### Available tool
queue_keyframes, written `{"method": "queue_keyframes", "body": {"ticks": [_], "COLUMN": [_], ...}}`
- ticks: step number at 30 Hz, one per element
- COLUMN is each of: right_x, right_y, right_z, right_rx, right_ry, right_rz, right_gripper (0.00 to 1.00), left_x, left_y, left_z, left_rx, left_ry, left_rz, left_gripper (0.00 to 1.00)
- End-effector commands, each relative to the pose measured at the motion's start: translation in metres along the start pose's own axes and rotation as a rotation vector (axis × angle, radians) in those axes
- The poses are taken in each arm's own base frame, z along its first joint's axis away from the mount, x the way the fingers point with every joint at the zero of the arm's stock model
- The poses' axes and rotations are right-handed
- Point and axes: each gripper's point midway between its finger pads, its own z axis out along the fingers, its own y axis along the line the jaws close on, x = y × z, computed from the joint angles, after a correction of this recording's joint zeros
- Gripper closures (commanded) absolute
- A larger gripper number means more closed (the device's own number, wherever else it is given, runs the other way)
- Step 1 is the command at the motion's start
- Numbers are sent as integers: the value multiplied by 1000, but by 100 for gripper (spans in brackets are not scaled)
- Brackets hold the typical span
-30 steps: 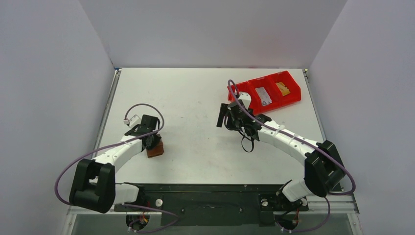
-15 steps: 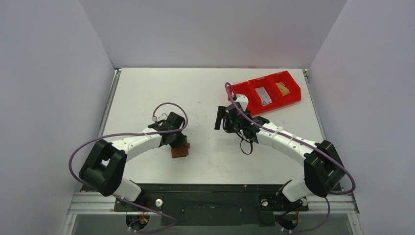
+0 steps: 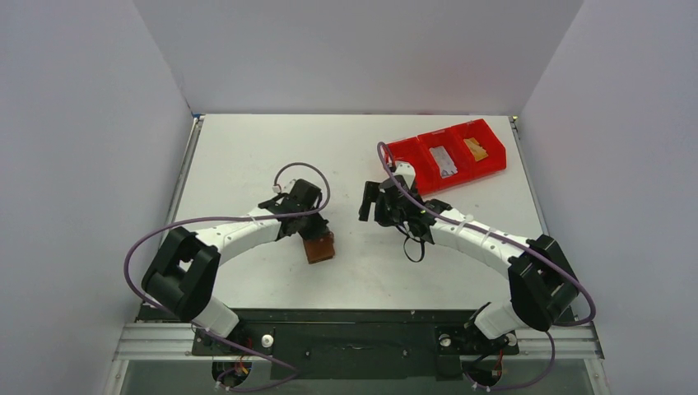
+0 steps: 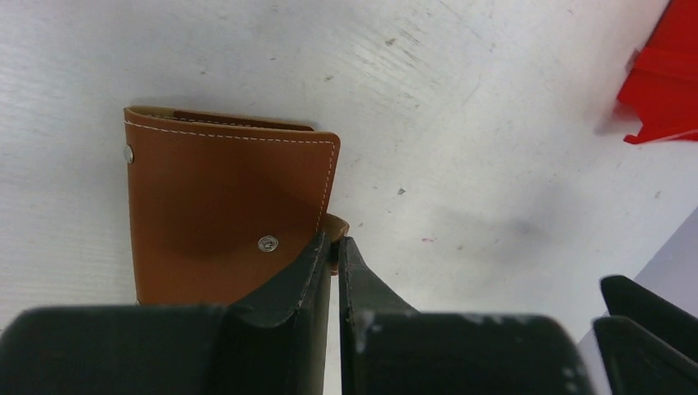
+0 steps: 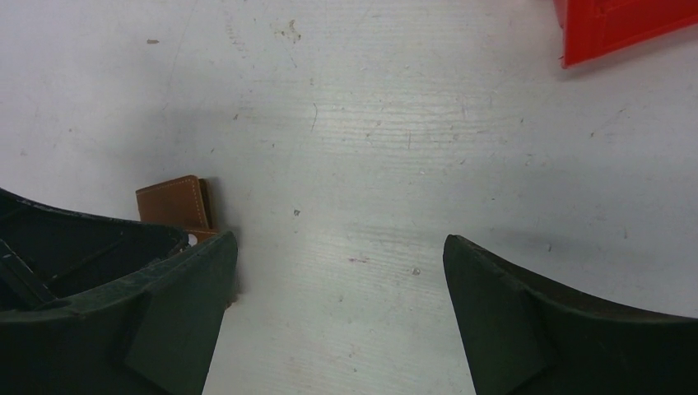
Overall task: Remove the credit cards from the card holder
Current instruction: Move the card holder to the center of the board.
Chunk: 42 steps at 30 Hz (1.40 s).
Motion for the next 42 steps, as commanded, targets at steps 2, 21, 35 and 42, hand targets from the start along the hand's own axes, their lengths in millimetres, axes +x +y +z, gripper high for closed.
{"method": "queue_keyframes", "body": {"ticks": [2, 21, 35, 42], "right_x": [2, 38, 64, 67], "right_y": [20, 34, 75, 71], "right_z": [5, 15, 36, 49], "right_rx": [-109, -153, -79, -19], "right_ry": [-30, -14, 34, 51], "right_rz": [28, -27, -212, -229], "right_gripper": [10, 16, 18, 26], "left_x": [4, -1, -36, -28], "left_y": [-56, -56, 32, 39], "left_z": [-13, -21, -23, -17], "left_rx": [209, 263, 132, 130], "left_ry": [63, 96, 40, 68], "left_rz": [102, 234, 104, 98], "left_gripper": [100, 55, 57, 61]}}
